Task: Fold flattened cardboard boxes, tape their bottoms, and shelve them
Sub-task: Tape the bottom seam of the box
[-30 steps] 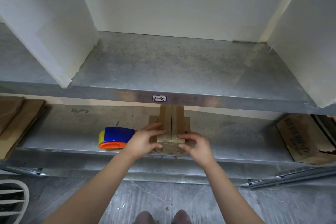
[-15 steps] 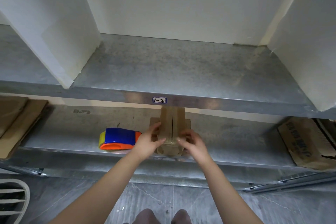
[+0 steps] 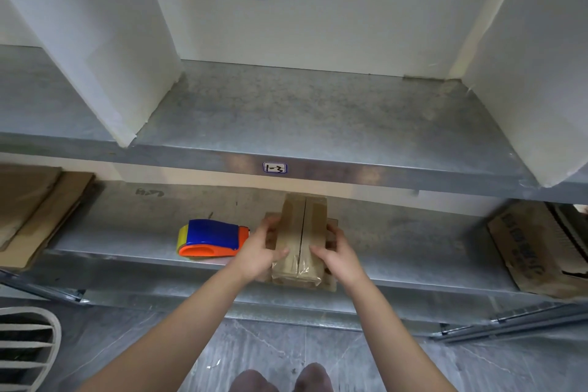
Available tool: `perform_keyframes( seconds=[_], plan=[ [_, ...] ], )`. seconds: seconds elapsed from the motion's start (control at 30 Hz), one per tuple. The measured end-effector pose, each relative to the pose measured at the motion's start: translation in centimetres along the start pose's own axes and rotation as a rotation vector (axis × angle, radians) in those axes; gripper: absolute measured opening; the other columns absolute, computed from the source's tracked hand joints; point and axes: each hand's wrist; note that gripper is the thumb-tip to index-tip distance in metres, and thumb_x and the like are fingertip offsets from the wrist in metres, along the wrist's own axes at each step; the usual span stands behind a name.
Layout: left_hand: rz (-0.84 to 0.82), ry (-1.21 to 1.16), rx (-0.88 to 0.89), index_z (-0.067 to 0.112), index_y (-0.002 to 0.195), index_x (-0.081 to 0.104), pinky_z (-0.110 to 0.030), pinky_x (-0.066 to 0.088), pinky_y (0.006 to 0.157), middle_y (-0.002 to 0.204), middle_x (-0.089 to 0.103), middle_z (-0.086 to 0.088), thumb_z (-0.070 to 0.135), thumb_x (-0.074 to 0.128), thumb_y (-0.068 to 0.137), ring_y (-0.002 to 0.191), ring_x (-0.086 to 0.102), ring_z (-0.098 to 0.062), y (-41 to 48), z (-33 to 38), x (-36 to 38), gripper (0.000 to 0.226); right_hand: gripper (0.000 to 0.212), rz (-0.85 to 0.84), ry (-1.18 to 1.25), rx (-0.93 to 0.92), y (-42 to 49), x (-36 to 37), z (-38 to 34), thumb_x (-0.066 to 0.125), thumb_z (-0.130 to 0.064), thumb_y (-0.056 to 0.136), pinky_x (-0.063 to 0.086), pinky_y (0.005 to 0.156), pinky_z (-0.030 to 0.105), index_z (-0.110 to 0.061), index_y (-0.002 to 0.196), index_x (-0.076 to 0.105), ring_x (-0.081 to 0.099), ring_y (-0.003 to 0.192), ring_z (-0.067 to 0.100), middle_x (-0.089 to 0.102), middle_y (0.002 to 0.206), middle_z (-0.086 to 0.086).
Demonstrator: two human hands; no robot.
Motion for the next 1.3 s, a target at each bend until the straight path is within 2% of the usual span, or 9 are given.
perform_keyframes(
  seconds=[0.1,0.23,0.37,0.5,0.7,0.87,1.0,1.1,1.3],
  plan=[
    [0.008,-0.149,-0.012,0.027,0.134,0.032,-0.034,0.043,0.103,0.130,0.048,0.006,0.008,0.074,0.080,0.129,0.046,-0.019,-0.6,0.4,0.3,0.070,0.060,-0.002,0.117,-0.009,-0.9,-0.4,-0.3,0.072,-0.008,0.080,0.051,0.098,0.043,-0.026,0.127,0.040,0.061,0.107,0.019,0.058,0.127,0.002],
    [0.062,-0.266,0.062,0.042,0.140,0.028,-0.038,0.046,0.103,0.133,0.046,0.008,0.022,0.077,0.081,0.123,0.050,-0.016,-1.5,1.8,0.2,0.080,0.067,-0.008,0.162,-0.132,-2.3,-1.4,-1.3,0.072,-0.003,0.074,0.053,0.090,0.032,-0.022,0.130,0.040,0.058,0.111,0.012,0.057,0.126,-0.001],
    [0.049,-0.342,0.105,0.039,0.133,0.039,-0.047,0.046,0.103,0.130,0.049,0.014,0.051,0.071,0.079,0.124,0.050,-0.016,-2.3,3.7,-0.3,0.064,0.088,-0.037,0.150,-0.214,-3.3,-2.1,-2.4,0.078,-0.056,0.066,0.045,0.105,0.037,-0.036,0.141,0.037,0.051,0.123,0.005,0.052,0.134,-0.015],
    [0.099,-0.383,0.071,0.032,0.138,0.036,-0.050,0.038,0.109,0.139,0.045,0.012,0.074,0.070,0.062,0.130,0.043,-0.013,-2.7,4.8,-0.2,0.094,0.080,0.037,0.211,-0.238,-4.3,-1.9,-2.9,0.068,-0.078,0.060,0.043,0.108,0.041,-0.034,0.123,0.047,0.053,0.119,0.003,0.058,0.126,-0.014],
    [0.032,-0.422,0.103,0.032,0.148,0.022,-0.033,0.045,0.101,0.139,0.046,0.005,-0.002,0.074,0.077,0.125,0.048,-0.015,-3.5,4.0,1.0,0.094,0.078,0.070,0.119,-0.303,-4.8,-2.0,-2.6,0.076,-0.024,0.067,0.047,0.099,0.029,-0.027,0.136,0.038,0.053,0.115,0.003,0.052,0.126,-0.014],
    [0.029,-0.377,0.081,0.032,0.132,0.040,-0.036,0.037,0.110,0.137,0.050,0.012,0.018,0.074,0.083,0.133,0.041,-0.010,-3.7,1.9,2.0,0.060,0.069,0.078,-0.053,-0.268,-4.4,-2.3,-0.3,0.079,-0.010,0.076,0.045,0.100,0.026,-0.029,0.128,0.038,0.049,0.118,0.007,0.048,0.127,-0.009],
    [0.034,-0.285,0.054,0.029,0.141,0.032,-0.044,0.040,0.109,0.138,0.048,0.010,0.027,0.080,0.075,0.133,0.041,-0.012,-3.1,-0.1,2.7,0.081,0.069,0.093,-0.052,-0.182,-3.7,-1.7,1.9,0.074,-0.001,0.080,0.042,0.102,0.025,-0.030,0.126,0.031,0.047,0.122,0.010,0.049,0.127,-0.008],
    [-0.001,-0.275,0.035,0.026,0.142,0.029,-0.026,0.045,0.102,0.138,0.048,0.009,0.018,0.075,0.083,0.131,0.043,-0.009,-2.7,-1.1,3.3,0.075,0.068,0.090,-0.101,-0.140,-2.6,-1.3,3.2,0.070,0.002,0.083,0.043,0.107,0.034,-0.032,0.127,0.032,0.045,0.127,0.011,0.050,0.132,-0.003],
    [-0.042,-0.145,-0.015,0.033,0.148,0.023,-0.028,0.038,0.104,0.141,0.047,0.008,0.021,0.069,0.088,0.133,0.043,-0.011,-1.4,-4.1,3.7,0.076,0.074,0.059,-0.102,-0.122,-1.7,0.4,5.0,0.088,-0.020,0.068,0.040,0.076,-0.002,-0.024,0.125,0.041,0.052,0.104,-0.001,0.053,0.111,-0.019]
  ],
)
Point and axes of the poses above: each hand's wrist, its own y-axis towards the middle knuckle, its own x-axis out of the palm, z = x × y
